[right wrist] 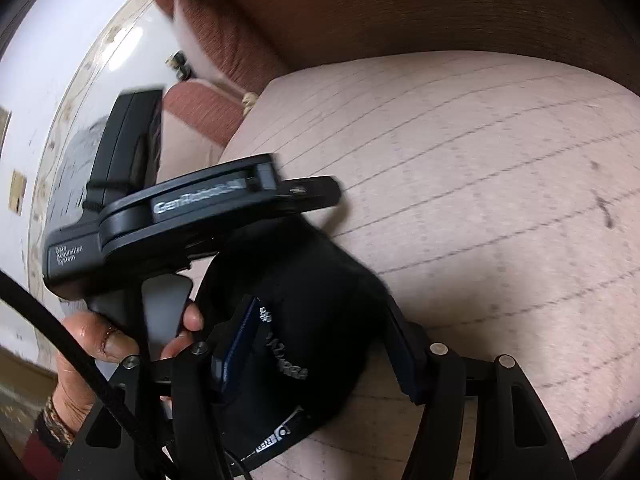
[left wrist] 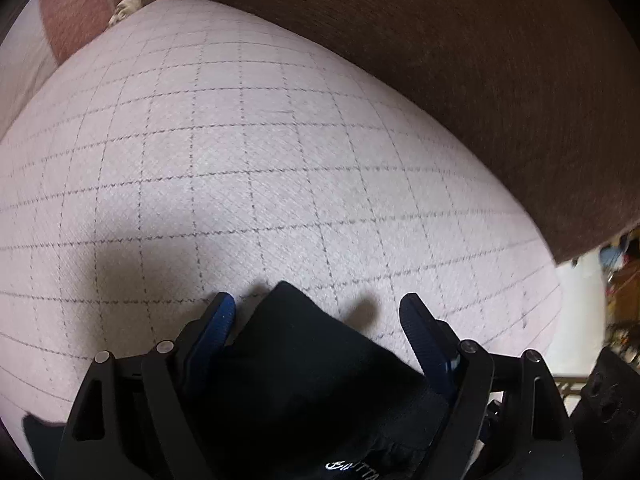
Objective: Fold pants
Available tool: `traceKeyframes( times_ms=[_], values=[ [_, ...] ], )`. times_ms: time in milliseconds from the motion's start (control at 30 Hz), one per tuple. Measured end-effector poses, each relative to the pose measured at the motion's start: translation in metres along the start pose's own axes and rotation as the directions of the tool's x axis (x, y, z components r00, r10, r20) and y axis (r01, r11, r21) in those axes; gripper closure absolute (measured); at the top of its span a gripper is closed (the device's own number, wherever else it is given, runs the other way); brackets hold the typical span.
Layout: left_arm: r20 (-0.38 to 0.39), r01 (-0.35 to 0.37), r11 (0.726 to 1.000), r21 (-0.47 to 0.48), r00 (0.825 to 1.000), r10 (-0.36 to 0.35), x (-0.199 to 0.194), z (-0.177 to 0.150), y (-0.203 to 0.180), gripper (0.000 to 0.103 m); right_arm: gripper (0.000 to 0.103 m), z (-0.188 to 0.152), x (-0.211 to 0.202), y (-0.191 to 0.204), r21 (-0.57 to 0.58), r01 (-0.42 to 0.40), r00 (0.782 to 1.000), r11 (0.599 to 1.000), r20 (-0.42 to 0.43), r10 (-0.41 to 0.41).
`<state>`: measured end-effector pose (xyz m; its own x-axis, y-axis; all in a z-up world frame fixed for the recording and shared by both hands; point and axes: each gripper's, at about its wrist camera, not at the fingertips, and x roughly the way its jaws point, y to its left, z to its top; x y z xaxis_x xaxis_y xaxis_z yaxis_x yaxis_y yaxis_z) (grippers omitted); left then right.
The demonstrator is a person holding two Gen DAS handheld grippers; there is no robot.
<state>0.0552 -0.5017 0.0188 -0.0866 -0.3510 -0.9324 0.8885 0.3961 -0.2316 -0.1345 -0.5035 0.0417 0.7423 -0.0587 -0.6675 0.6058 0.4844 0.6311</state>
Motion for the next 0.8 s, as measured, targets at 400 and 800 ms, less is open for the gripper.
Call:
traceKeyframes(
  times_ms=[400,800],
  values=[
    [0.150,0.008,0.999,-0.045,0.989,-0.002,-0.058,-0.041,0.015,0.090,0.080,-0.014,-0.007,0.026,-0.144,-0.041,0.999,0.989,0.000,0.041],
    [0.291,0.111,0.970,-0.217,0.956,-0.044,-0.139,-0.106,0.074,0.090,0.081,-0.066,-0.033,0.110,-0.451,-0.081,0.994,0.889,0.025,0.103]
  ],
)
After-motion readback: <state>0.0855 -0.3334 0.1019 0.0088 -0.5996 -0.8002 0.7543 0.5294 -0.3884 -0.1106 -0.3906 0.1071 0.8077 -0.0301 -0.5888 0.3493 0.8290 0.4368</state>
